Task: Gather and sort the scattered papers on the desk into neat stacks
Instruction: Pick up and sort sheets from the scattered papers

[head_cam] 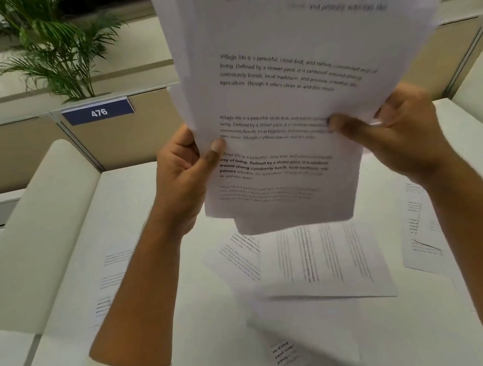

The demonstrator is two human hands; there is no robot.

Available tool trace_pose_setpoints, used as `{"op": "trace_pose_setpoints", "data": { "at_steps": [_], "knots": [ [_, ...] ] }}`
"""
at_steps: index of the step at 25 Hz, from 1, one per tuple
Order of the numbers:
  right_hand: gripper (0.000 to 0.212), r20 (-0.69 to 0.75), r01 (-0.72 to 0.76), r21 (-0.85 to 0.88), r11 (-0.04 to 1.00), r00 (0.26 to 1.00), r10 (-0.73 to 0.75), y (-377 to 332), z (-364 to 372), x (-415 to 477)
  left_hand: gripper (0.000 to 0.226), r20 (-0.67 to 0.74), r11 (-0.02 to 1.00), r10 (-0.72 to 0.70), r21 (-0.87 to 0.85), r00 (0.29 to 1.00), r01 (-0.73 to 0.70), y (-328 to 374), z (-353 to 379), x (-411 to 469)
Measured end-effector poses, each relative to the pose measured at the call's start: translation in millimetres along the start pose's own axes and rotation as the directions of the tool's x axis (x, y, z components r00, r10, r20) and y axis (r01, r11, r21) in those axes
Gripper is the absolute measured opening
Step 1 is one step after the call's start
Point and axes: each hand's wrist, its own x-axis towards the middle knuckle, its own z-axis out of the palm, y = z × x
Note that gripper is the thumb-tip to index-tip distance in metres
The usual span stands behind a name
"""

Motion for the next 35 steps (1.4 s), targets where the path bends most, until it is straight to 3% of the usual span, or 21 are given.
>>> {"op": "trace_pose_setpoints", "data": {
  "at_steps": [6, 12, 17, 20, 22, 24, 25, 31, 35],
  "knots": [
    [0.033, 0.084, -0.049, 0.099, 0.994, 0.996, 0.041, 13, 13, -15, 0.031, -0.006, 0.998, -0.071, -0.004, 0.997, 0.071, -26, -5, -15],
    [0.037, 0.171, -0.17, -0.037, 0.985, 0.97, 0.174, 26, 9, -27, 0.03, -0.05, 0.979, -0.197, -0.055, 0.979, 0.194, -70, -13, -41],
    [0.023, 0.306, -0.249, -0.306, 0.919, 0.888, 0.342, 67, 30, -46, 0.025, -0.146, 0.912, -0.373, 0.126, 0.916, 0.391, -115, 4, -77],
    [0.042, 0.237, -0.337, -0.165, 0.927, 0.899, 0.369, 71, 41, -64, 0.022, -0.198, 0.903, -0.399, 0.085, 0.895, 0.421, -121, 11, -88],
    [0.074, 0.177, -0.316, -0.001, 0.949, 0.934, 0.311, 69, 37, -68, 0.024, -0.181, 0.926, -0.364, 0.039, 0.914, 0.376, -116, 6, -86],
    [0.102, 0.169, -0.341, 0.026, 0.94, 0.928, 0.332, 75, 34, -71, 0.027, -0.146, 0.936, -0.341, 0.034, 0.929, 0.349, -112, 2, -85],
    [0.106, 0.184, -0.366, 0.021, 0.93, 0.916, 0.356, 79, 34, -74, 0.028, -0.14, 0.933, -0.348, 0.046, 0.927, 0.357, -112, 2, -86],
    [0.056, 0.243, -0.403, -0.144, 0.904, 0.871, 0.427, 90, 44, -79, 0.02, -0.214, 0.915, -0.359, 0.113, 0.909, 0.388, -115, 11, -86],
    [0.053, 0.303, -0.424, -0.328, 0.844, 0.799, 0.519, 90, 37, -79, 0.02, -0.271, 0.939, -0.302, 0.08, 0.914, 0.334, -112, 5, -84]
  ]
}}
